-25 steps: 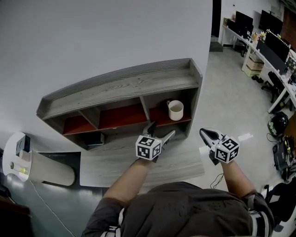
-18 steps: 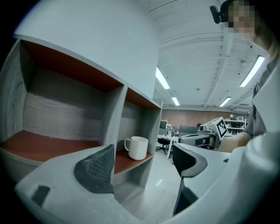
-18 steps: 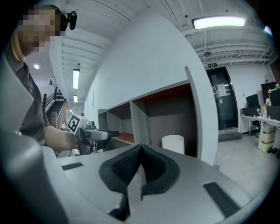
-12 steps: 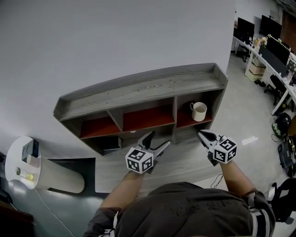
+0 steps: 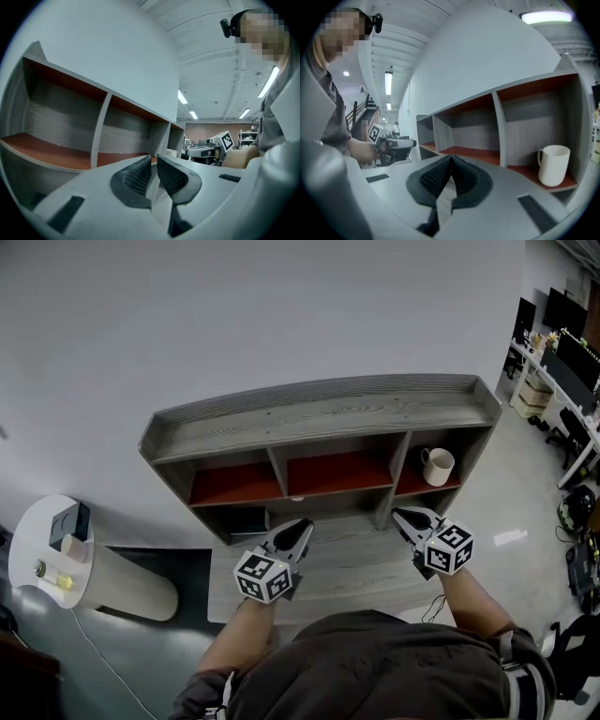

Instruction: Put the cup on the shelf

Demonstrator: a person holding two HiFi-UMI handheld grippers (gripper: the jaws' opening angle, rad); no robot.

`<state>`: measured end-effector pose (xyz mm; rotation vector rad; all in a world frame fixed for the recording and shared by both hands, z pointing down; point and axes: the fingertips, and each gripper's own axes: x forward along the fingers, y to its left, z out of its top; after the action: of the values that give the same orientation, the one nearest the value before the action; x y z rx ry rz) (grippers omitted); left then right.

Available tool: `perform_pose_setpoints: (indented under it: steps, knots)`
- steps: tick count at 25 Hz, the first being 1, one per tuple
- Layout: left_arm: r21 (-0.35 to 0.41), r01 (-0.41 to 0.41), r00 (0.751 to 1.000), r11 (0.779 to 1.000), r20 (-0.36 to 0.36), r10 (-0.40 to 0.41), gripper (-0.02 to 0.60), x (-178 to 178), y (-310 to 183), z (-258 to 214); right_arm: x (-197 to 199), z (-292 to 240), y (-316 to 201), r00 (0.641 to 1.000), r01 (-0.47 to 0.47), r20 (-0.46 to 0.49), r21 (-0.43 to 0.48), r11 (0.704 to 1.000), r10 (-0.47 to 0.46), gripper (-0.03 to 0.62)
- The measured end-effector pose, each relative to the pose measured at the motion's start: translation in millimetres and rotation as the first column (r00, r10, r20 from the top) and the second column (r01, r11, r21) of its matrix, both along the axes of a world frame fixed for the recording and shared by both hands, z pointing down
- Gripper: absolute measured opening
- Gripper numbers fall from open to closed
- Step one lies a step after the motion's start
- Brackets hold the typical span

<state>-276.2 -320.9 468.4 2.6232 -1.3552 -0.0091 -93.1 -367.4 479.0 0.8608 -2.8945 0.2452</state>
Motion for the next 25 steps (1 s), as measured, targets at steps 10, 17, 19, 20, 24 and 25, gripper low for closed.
perform_pose_setpoints:
  steps: [10,17,19,20,24,25]
  knots:
    - [0.016,0.034,0.999,0.999,-0.025,-0.033,0.005,-36.9,28.3,5.0,-40.9,8.3,10.6,0.997,0.074,-0.021,0.004,0.997,-0.074,-0.008]
    - [0.012,0.049,0.998,0.999,-0.031,-0.049,0.005,-33.5,28.7,8.4,-37.7,12.2,4.4,0.996,0.076,-0.039,0.005,0.997,-0.076,-0.009]
    - [0.010,0.047,0.998,0.999,-0.029,-0.047,0.005,-30.5,27.7,8.7,-35.8,12.7,3.9,0.996,0.077,-0.044,0.007,0.997,-0.076,-0.009]
    - [0.009,0.046,0.999,0.999,-0.028,-0.045,0.005,-29.4,27.2,8.6,-35.0,12.8,4.0,0.996,0.076,-0.045,0.007,0.997,-0.076,-0.009]
    - [0.011,0.041,0.999,0.999,-0.027,-0.041,0.005,-26.7,25.2,7.6,-32.3,13.1,3.0,0.996,0.074,-0.046,0.007,0.997,-0.074,-0.009]
    - [0.011,0.040,0.999,0.999,-0.026,-0.039,0.005,-26.2,24.6,7.5,-32.1,13.0,2.5,0.996,0.074,-0.047,0.008,0.997,-0.074,-0.009]
